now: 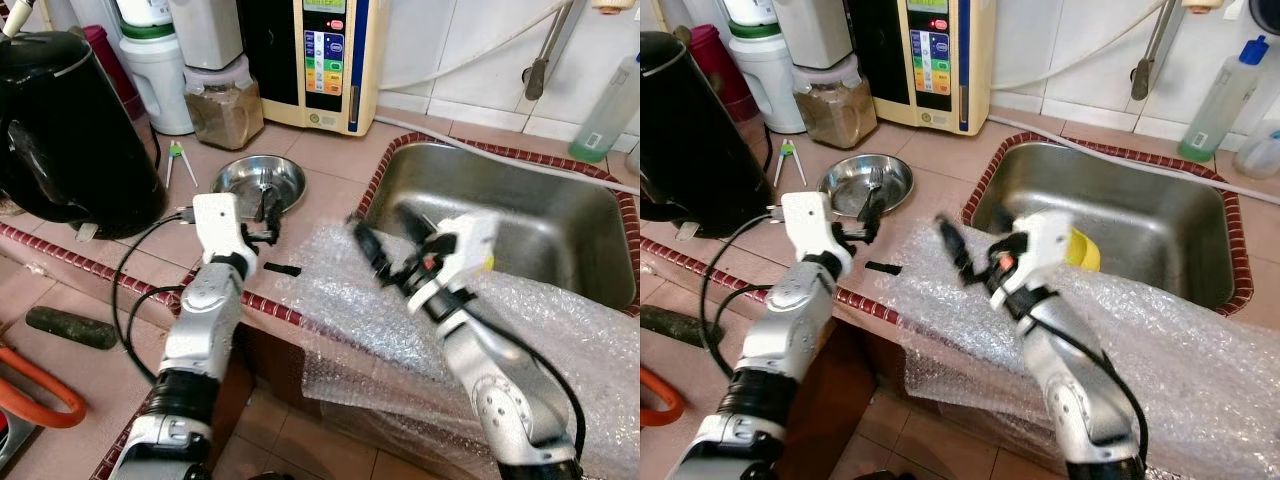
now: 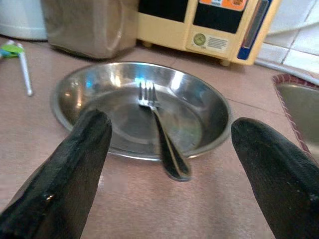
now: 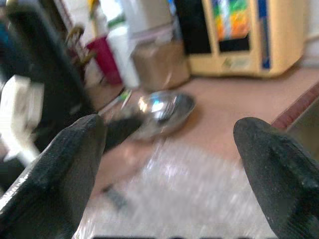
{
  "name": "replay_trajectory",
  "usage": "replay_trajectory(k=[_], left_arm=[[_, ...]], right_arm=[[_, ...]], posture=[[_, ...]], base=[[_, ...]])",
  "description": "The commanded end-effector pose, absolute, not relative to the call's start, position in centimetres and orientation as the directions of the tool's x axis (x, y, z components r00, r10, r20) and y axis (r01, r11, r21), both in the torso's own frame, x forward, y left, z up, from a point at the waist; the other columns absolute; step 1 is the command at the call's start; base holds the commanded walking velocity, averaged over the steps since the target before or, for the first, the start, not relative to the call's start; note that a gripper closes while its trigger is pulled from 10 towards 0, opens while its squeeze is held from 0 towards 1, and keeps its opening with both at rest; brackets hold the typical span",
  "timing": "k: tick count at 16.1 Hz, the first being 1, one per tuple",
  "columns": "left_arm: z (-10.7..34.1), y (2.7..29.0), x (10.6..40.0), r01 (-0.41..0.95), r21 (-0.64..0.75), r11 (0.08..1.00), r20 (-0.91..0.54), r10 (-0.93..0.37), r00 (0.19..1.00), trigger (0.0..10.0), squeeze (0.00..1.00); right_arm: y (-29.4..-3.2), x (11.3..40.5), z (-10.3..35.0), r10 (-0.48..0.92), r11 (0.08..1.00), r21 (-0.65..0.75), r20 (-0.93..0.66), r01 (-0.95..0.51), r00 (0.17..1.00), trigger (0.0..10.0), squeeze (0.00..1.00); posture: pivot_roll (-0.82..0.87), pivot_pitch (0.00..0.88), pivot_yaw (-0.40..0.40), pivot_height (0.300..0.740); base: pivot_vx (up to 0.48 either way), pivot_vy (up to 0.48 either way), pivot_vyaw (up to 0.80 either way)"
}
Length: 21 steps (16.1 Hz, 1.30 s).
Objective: Kitchen organization
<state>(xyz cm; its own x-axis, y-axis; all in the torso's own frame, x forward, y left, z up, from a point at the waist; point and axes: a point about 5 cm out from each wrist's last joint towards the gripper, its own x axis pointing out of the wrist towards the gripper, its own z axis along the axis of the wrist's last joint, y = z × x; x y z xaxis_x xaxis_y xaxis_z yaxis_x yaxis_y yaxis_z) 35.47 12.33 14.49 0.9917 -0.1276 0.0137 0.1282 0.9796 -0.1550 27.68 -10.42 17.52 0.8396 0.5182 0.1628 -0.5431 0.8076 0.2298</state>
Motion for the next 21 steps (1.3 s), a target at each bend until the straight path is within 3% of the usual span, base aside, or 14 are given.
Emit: replay_trajectory(k=[1, 2, 3, 4, 8, 9, 18, 21], left_arm=[[14.2, 12.4, 35.6, 0.119, -0.134, 0.984, -0.002, -0.12, 0.993, 10.0, 0.0], [14.0, 12.4, 35.7, 0.11, -0.134, 0.985, -0.01, -0.113, 0.994, 10.0, 0.0], [13.7, 12.4, 35.8, 0.103, -0.12, 0.988, -0.029, -0.107, 0.994, 10.0, 0.0], [13.2, 12.4, 35.9, 0.1, -0.112, 0.989, -0.046, -0.105, 0.993, 9.5, 0.0], [12.9, 12.5, 36.5, 0.075, -0.12, 0.99, -0.054, -0.082, 0.995, 3.4, 0.0], [13.0, 12.3, 36.7, 0.083, -0.139, 0.987, -0.05, -0.09, 0.995, 0.0, 0.0], [12.8, 12.4, 36.9, 0.08, -0.15, 0.985, -0.043, -0.088, 0.995, 0.0, 0.0], [13.2, 12.4, 37.0, 0.087, -0.153, 0.984, -0.029, -0.092, 0.995, 0.0, 0.0]], right_arm=[[-9.9, 27.1, 17.8, 0.558, 0.785, 0.215, 0.158, -0.58, 0.814, 10.0, 0.61], [-9.8, 26.9, 17.7, 0.572, 0.781, 0.205, 0.146, -0.59, 0.807, 10.0, 0.23], [-9.9, 26.9, 17.6, 0.549, 0.801, 0.201, 0.131, -0.564, 0.826, 10.0, 0.05], [-9.8, 26.9, 17.5, 0.542, 0.809, 0.197, 0.119, -0.554, 0.832, 10.0, 0.02], [-9.2, 26.5, 17.5, 0.559, 0.797, 0.199, 0.117, -0.571, 0.821, 10.0, 0.0], [-9.0, 26.4, 17.5, 0.564, 0.795, 0.192, 0.115, -0.576, 0.817, 10.0, 0.0], [-9.0, 26.6, 17.5, 0.564, 0.798, 0.181, 0.11, -0.575, 0.818, 10.0, 0.0], [-8.4, 26.0, 17.6, 0.628, 0.74, 0.211, 0.12, -0.638, 0.769, 10.0, 0.0]], posture=[[0.0, 0.094, 0.058, 0.74], [0.0, 0.094, 0.06, 0.74], [0.0, 0.094, 0.061, 0.74], [-0.01, 0.093, 0.064, 0.74], [-0.01, 0.094, 0.065, 0.74], [-0.01, 0.092, 0.066, 0.74], [0.0, 0.085, 0.061, 0.74], [0.0, 0.085, 0.059, 0.74]], base=[[0.0, 0.0, 0.0], [0.0, 0.0, 0.0], [0.0, 0.0, 0.0], [0.0, 0.0, 0.0], [0.0, 0.0, 0.0], [0.0, 0.0, 0.0], [0.0, 0.0, 0.0], [0.0, 0.0, 0.0]])
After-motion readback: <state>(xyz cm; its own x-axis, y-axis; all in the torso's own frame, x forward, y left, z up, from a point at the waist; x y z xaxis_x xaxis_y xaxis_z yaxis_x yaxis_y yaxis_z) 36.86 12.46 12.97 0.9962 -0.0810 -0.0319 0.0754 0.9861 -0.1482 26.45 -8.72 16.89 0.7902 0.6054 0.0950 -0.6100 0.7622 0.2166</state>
